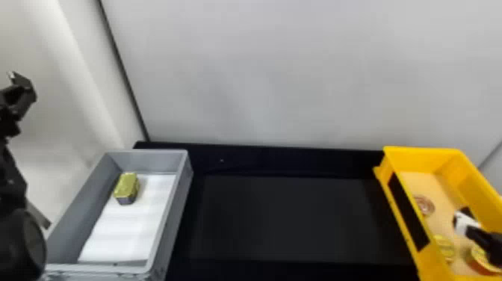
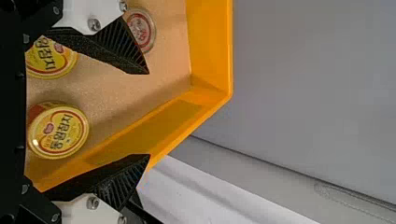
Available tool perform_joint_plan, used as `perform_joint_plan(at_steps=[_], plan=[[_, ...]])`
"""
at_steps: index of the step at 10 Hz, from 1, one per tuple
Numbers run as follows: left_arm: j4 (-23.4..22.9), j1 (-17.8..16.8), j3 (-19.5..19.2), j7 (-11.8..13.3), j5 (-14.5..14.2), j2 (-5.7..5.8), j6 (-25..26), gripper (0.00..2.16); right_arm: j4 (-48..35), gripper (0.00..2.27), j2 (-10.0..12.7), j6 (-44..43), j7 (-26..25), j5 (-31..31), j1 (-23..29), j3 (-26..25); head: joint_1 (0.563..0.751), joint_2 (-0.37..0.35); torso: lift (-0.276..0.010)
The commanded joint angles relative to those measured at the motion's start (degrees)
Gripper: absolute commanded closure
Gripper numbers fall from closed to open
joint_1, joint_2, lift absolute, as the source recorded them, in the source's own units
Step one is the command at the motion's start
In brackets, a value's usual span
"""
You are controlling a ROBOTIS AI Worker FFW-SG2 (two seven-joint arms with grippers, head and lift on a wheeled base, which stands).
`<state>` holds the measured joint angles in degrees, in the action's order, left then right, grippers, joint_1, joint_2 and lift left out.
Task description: Pick up the round yellow can and place it in the yellow rectangular box
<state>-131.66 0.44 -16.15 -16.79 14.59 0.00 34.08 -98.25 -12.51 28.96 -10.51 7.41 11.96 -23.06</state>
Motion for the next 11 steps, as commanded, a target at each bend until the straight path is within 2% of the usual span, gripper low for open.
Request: perform_joint_plan(at_steps=[1,4,6,10,11], plan=[[0.0,0.0,-0.12,0.0,0.0,-0.15,0.04,0.01,-2.3,0.2,-0.41,-4.69,3.04,-1.08,-0.7,-3.39,0.694,0.014,-0.061],[0.0,0.0,-0.29,-0.09,0.0,-0.15,-0.05,0.01,-6.87,0.2,-2.16,-5.31,12.53,-6.8,-3.96,-9.11,0.694,0.014,-0.061],[0.0,0.0,-0.21,-0.09,0.0,-0.15,-0.05,0.01,-9.94,0.19,-3.31,-6.63,12.97,-6.97,-5.63,-10.6,0.694,0.014,-0.061],[-0.09,0.18,-0.21,-0.18,0.0,-0.15,-0.05,0.01,-17.06,0.12,-3.48,-4.17,13.06,-6.45,-8.35,-14.47,0.694,0.014,-0.061],[-0.09,0.18,-0.21,-0.18,0.0,-0.15,-0.05,0.01,-17.94,0.12,-4.27,-2.41,14.91,-7.06,-9.06,-14.82,0.694,0.014,-0.061]])
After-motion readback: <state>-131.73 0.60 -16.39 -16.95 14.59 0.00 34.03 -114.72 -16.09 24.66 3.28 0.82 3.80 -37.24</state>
